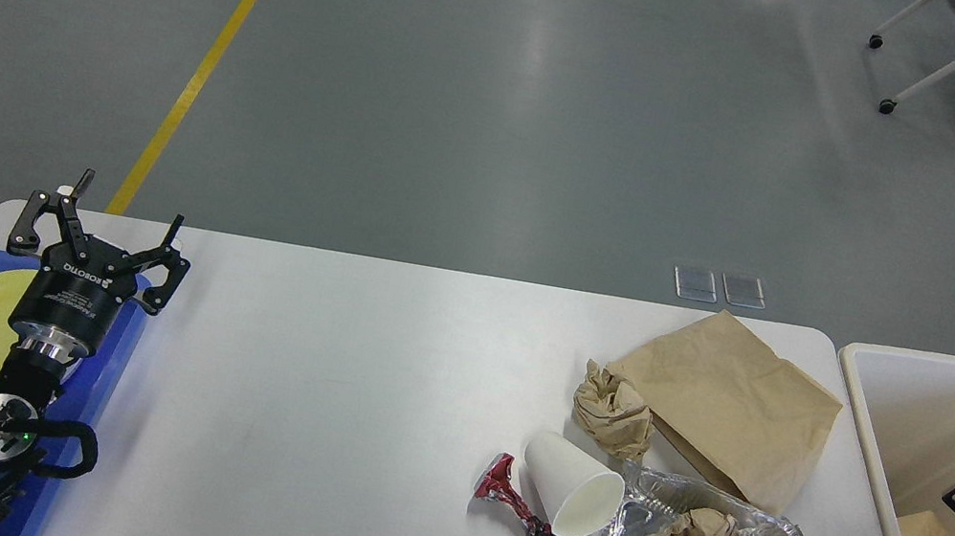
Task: Tidy desktop
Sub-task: 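Withdraw the right gripper from the white bin, then move the right gripper over the second brown paper bag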
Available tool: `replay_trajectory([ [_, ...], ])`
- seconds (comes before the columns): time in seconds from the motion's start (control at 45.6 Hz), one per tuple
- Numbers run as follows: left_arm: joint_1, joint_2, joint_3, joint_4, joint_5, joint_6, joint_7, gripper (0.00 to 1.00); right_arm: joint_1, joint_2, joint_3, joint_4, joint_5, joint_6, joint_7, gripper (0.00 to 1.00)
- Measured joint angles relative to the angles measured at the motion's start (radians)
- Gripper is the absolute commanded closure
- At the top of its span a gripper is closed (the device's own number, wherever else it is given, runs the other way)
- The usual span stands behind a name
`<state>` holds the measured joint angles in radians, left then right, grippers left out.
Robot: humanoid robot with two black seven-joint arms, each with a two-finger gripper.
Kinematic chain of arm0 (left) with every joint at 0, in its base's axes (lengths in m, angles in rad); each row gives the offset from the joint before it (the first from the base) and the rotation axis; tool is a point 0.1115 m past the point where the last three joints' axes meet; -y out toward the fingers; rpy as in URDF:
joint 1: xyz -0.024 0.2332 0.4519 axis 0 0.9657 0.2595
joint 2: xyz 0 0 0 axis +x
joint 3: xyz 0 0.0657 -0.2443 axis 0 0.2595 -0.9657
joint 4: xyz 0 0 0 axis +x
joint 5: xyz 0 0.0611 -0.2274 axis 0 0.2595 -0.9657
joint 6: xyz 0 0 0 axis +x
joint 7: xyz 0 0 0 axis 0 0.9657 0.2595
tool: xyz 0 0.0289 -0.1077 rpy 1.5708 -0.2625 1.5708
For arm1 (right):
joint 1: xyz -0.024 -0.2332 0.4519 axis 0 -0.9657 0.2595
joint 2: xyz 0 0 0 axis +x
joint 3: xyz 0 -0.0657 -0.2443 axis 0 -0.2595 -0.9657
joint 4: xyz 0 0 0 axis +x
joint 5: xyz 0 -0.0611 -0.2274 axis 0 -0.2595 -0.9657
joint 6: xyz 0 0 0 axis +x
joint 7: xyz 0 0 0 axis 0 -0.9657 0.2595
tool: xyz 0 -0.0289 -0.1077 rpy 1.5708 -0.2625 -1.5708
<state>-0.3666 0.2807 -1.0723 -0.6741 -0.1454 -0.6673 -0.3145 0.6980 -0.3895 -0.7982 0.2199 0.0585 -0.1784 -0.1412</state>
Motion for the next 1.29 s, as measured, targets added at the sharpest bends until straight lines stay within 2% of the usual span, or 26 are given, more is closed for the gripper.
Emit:
replay_trajectory([
  [0.132,0.000,0.000,0.000,0.000,0.000,0.000,0.000,0.04,0.161,-0.088,-0.018,0.175,-0.090,0.087,0.000,0.00],
  [0.263,0.000,0.000,0.000,0.000,0.000,0.000,0.000,0.04,0.350,-0.161,-0.049,0.324,-0.254,0.249,-0.003,0.00],
  [0.395,0.000,0.000,0.000,0.000,0.000,0.000,0.000,0.04,0.569,-0.188,-0.119,0.412,-0.332,0.520,-0.004,0.00],
  [0.526,0.000,0.000,0.000,0.000,0.000,0.000,0.000,0.04,0.800,-0.140,-0.215,0.466,-0.339,0.830,-0.006,0.00],
  [0.68,0.000,0.000,0.000,0.000,-0.001,0.000,0.000,0.04,1.008,-0.060,-0.291,0.564,-0.332,1.079,-0.008,0.00],
  [0.768,0.000,0.000,0.000,0.000,-0.001,0.000,0.000,0.04,1.127,-0.026,-0.305,0.628,-0.317,1.126,-0.010,0.00],
  [0.943,0.000,0.000,0.000,0.001,-0.001,0.000,0.000,0.04,1.373,0.022,-0.323,0.767,-0.212,1.138,-0.014,0.00],
  [1.162,0.000,0.000,0.000,0.001,-0.001,0.000,0.000,0.04,1.678,0.160,-0.411,1.064,0.000,1.139,-0.014,0.01],
  [1.294,0.000,0.000,0.001,0.001,0.000,0.000,0.000,0.04,1.831,0.186,-0.426,1.199,0.124,1.139,-0.015,0.01],
])
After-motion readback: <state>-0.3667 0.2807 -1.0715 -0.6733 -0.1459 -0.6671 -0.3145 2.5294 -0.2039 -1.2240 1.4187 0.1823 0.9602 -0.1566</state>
